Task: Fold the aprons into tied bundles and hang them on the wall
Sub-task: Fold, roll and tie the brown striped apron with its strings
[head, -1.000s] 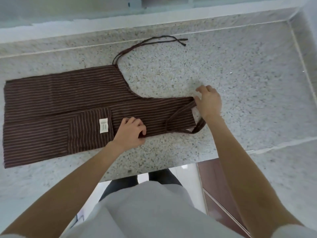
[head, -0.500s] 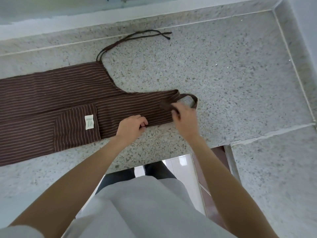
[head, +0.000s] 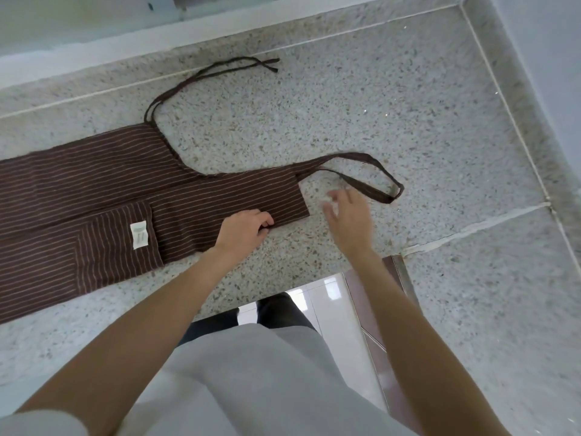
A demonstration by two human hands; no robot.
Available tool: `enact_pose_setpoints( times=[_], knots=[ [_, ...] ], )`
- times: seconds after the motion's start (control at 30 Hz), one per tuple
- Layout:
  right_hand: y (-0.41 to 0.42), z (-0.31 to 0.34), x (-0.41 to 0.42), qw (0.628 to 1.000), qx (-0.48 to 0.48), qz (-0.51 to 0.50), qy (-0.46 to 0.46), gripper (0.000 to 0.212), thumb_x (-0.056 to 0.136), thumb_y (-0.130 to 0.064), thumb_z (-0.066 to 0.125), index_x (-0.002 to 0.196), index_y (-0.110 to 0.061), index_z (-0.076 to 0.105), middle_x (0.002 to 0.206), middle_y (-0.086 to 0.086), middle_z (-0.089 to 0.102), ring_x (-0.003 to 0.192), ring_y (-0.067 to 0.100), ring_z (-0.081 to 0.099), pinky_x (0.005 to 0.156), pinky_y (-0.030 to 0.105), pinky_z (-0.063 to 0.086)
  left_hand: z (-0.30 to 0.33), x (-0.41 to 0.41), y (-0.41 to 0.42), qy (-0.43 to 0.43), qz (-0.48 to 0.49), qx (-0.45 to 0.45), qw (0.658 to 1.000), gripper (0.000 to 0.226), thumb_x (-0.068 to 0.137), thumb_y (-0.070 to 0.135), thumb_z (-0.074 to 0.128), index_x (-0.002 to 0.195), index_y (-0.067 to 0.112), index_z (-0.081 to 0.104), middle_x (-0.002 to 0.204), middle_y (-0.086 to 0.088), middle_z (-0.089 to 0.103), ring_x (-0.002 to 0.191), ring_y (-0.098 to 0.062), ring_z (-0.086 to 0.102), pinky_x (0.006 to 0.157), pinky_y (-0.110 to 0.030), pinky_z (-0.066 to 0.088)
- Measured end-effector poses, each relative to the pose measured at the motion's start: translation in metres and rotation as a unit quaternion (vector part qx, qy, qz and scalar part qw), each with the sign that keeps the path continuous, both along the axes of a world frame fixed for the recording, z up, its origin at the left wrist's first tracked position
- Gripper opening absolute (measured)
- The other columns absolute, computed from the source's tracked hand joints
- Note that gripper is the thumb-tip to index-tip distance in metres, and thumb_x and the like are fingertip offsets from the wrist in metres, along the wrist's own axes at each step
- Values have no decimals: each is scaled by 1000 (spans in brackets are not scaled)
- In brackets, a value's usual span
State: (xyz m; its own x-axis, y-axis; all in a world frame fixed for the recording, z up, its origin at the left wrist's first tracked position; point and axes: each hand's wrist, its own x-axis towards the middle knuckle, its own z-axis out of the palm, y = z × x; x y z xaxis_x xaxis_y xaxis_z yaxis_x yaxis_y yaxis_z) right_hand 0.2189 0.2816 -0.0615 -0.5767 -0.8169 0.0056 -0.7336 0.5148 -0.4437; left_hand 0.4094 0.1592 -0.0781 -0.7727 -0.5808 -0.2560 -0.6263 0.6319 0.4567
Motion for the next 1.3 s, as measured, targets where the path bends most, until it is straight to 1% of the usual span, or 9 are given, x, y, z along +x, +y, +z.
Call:
enact_pose_setpoints(
  times=[0.13, 0.27, 0.37, 0.53, 0.67, 0.83, 0.97, 1.13, 1.3],
  knots=[
    [-22, -16, 28, 981, 63, -80, -163, 42, 93, -44, 51, 116, -11, 60, 114, 9, 55, 102, 23, 54, 82, 32, 44, -1, 0, 2, 44, 5, -11, 999, 14, 82, 12, 65, 95, 19, 67, 89, 5, 65, 84, -14, 63, 66, -31, 52],
    [-37, -18, 28, 969, 41, -93, -226, 30, 89, -33, 61, 108, -9, 65, 114, 10, 54, 99, 23, 54, 75, 24, 35, 0, 3, 6, 112, -37, -46, 992, 17, 76, 5, 70, 89, 15, 66, 82, 2, 64, 75, -17, 62, 58, -33, 54],
    [-23, -16, 30, 982, -35, -77, -171, 19, 85, -22, 66, 97, -7, 67, 108, 10, 54, 97, 21, 50, 79, 24, 37, -3, 14, 12, 110, -76, -59, 989, 21, 79, 15, 71, 99, 17, 66, 93, 2, 64, 83, -14, 61, 60, -26, 53],
    [10, -39, 32, 995, 6, -83, -61, 16, 76, -22, 74, 85, -11, 67, 109, 10, 53, 100, 28, 48, 87, 40, 44, -15, 65, 10, 36, -31, -77, 996, 33, 79, 27, 71, 110, 19, 63, 104, -1, 60, 92, -20, 56, 70, -30, 51],
    [11, -34, 33, 992, 39, -114, -47, 40, 74, -24, 75, 106, -10, 56, 123, 15, 45, 111, 32, 45, 95, 45, 41, -15, 102, 7, 28, -25, -21, 999, 27, 82, 13, 67, 108, 22, 65, 91, 3, 63, 82, -16, 58, 69, -32, 51],
    [-18, -19, 76, 991, -55, 119, 9, 41, 76, -9, 57, 117, -13, 56, 131, 11, 49, 120, 27, 43, 98, 39, 36, -8, 119, 4, 68, 10, 152, 986, 27, 86, 8, 62, 108, 23, 66, 93, 10, 65, 86, -8, 58, 79, -26, 48],
    [-56, -26, 141, 937, -73, 341, -33, 29, 83, -20, 48, 106, -15, 65, 122, 6, 59, 123, 24, 43, 102, 39, 33, 0, 154, -5, 132, 154, 28, 979, 26, 84, 4, 62, 107, 17, 66, 99, 7, 63, 94, -10, 56, 85, -24, 45],
    [-96, -22, 223, 874, -48, 484, -20, 26, 77, -16, 69, 103, -14, 66, 109, 6, 62, 112, 27, 51, 98, 37, 32, -2, 244, -22, 2, 295, -40, 955, 45, 82, 31, 64, 124, 19, 54, 126, -5, 53, 117, -28, 46, 99, -48, 39],
    [-119, -18, 271, 848, 113, 516, 35, 43, 80, -29, 68, 117, -10, 57, 123, 12, 53, 115, 31, 48, 95, 44, 42, -7, 325, -33, -114, 249, -19, 962, 65, 78, 52, 67, 134, 28, 46, 143, 1, 40, 133, -28, 33, 109, -54, 21]
  ],
)
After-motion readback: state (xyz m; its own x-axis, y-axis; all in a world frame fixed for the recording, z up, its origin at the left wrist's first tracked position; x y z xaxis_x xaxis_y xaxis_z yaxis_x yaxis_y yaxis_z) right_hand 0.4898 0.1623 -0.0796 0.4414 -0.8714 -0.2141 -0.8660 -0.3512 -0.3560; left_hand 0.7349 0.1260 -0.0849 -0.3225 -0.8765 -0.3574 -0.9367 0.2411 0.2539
